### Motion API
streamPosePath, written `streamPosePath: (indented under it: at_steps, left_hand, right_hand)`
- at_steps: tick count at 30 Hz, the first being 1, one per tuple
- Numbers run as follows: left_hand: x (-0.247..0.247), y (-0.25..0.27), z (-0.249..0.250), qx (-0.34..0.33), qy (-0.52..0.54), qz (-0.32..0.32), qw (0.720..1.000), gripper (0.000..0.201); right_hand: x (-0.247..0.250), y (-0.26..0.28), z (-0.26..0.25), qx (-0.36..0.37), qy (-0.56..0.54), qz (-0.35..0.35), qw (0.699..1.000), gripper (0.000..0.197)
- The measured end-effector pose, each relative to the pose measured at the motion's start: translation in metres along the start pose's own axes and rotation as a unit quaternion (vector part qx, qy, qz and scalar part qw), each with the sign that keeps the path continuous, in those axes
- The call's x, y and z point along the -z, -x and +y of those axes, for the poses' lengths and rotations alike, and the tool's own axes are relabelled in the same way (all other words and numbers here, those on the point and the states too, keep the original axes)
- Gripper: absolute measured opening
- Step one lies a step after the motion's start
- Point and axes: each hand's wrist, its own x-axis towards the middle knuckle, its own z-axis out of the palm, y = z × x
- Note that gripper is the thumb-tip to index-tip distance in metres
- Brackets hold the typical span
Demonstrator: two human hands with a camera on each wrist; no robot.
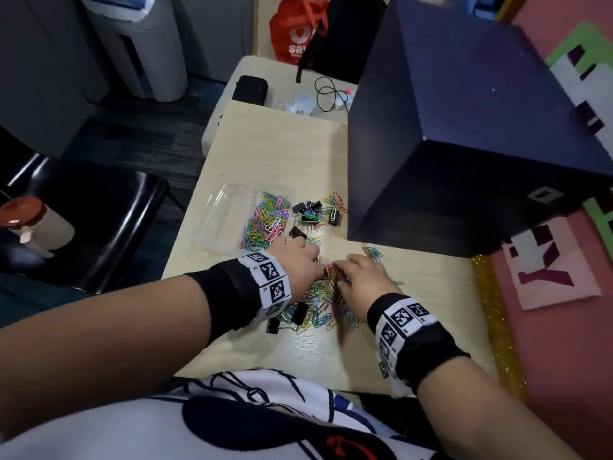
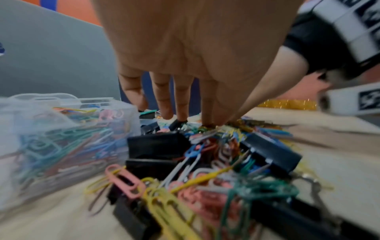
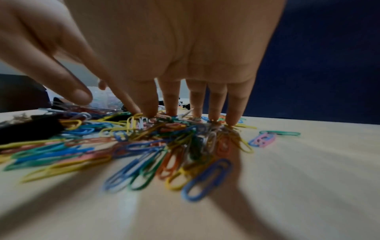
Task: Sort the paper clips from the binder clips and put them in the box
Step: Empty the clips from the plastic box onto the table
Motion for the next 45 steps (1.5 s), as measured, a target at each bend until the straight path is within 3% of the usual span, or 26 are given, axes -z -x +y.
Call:
streamPosePath:
  at_steps: [4,7,9,12,14,16,20,23,30,36,41,45]
  left_hand:
    - [-0.005,-0.007,-0.003,0.028,-0.011,0.021,0.999,0.045]
    - [-0.001,-0.011,0.002,0.054,0.002,0.037,0.998,0.041]
    - [0.004,-0.012,0.010,0.053,0.017,0.040,0.998,0.039]
    - [0.006,-0.010,0.030,0.019,0.040,0.011,0.999,0.049]
    - [0.003,-0.009,0.041,0.014,0.036,-0.014,0.999,0.063]
    - [0.001,-0.012,0.047,0.036,0.042,-0.039,0.998,0.067]
    - [0.010,-0.018,0.054,0.075,0.059,-0.036,0.995,0.046]
    - [0.013,-0.020,0.055,0.064,0.054,-0.049,0.995,0.037]
    - [0.015,-0.023,0.051,0.040,0.060,-0.043,0.996,0.025]
    - [0.015,-0.020,0.037,0.091,0.128,-0.005,0.988,0.021]
    - [0.029,-0.006,0.010,0.140,0.202,0.093,0.965,0.021]
    - [0.033,0.006,-0.028,0.234,0.265,0.159,0.922,0.018]
  right_hand:
    - [-0.004,0.016,0.012,-0.004,0.000,0.021,1.000,0.044]
    - [0.006,0.018,0.022,-0.030,-0.028,0.082,0.996,0.039]
    - [0.014,0.017,0.029,-0.070,-0.045,0.098,0.992,0.056]
    - [0.017,0.019,0.031,-0.106,-0.037,0.005,0.994,0.097]
    - [0.012,0.022,0.027,-0.082,-0.013,-0.038,0.996,0.102]
    - [0.004,0.022,0.026,-0.052,-0.018,-0.033,0.998,0.091]
    - [-0.007,0.024,0.030,-0.012,-0.034,0.017,0.999,0.053]
    - [-0.006,0.026,0.036,0.013,-0.040,0.028,0.999,0.037]
    - [0.011,0.020,0.048,-0.013,-0.066,0.036,0.997,0.028]
    - [0.032,0.017,0.041,-0.042,-0.071,0.036,0.996,0.023]
    - [0.049,0.015,0.022,-0.027,-0.088,0.042,0.995,0.019]
    - [0.053,0.009,-0.001,0.003,-0.118,0.051,0.992,0.018]
